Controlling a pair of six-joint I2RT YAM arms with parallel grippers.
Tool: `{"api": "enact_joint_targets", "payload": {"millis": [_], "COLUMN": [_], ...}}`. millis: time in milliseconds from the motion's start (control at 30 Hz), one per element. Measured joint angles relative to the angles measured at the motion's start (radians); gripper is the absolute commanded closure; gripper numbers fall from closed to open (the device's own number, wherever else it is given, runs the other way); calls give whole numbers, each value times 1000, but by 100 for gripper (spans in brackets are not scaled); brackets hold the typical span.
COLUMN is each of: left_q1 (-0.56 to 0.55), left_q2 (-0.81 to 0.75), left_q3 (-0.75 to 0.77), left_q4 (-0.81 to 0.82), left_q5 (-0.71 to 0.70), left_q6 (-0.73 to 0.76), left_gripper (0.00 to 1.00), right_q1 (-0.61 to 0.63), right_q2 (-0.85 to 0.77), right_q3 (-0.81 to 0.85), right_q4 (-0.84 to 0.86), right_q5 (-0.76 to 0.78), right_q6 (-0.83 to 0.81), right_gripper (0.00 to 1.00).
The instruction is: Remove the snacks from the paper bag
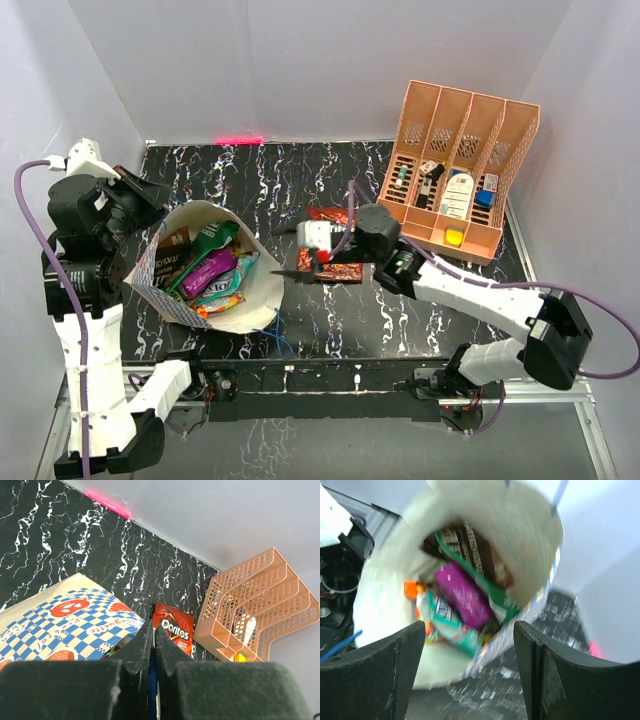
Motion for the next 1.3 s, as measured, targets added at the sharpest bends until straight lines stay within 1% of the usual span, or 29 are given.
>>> {"api": "enact_joint_targets", "payload": {"millis": [100,167,333,400,533,600,800,933,1100,1267,1300], "left_q1": [0,0,0,0,0,0,0,-2,-2,-8,-9], "left_q2": [-9,-18,-40,-45,-47,-47,-46,-46,-46,-46,-46], "left_q3": [0,0,-14,-16,-16,-16,-16,-16,-16,-16,-16], "left_q4": [-6,-14,-31,-35,-34,-35,-34,-34,-34,-34,-34], "left_q5": [3,7,14,15,16,16,23,25,26,26,26], "left_q6": [-9,-14,-25,-29,-35,-35,-38,-41,-43,-43,-43], "left_gripper": [100,100,100,100,100,100,100,100,100,100,100], "right_q1": [111,168,247,264,274,274,270,269,269,269,269], "right_q2": [77,155,348,429,575,639,726,761,848,928,936], "right_q3": [133,224,370,422,535,595,698,758,860,946,956], "right_q4": [-48,-87,-166,-199,-251,-273,-333,-358,-388,-454,-464], "right_q5": [3,24,117,161,252,303,381,398,417,431,434], "right_q6": [-202,-316,-523,-581,-646,-668,-721,-744,-760,-796,-805], "right_gripper": [32,33,34,36,46,49,50,50,53,53,55]}}
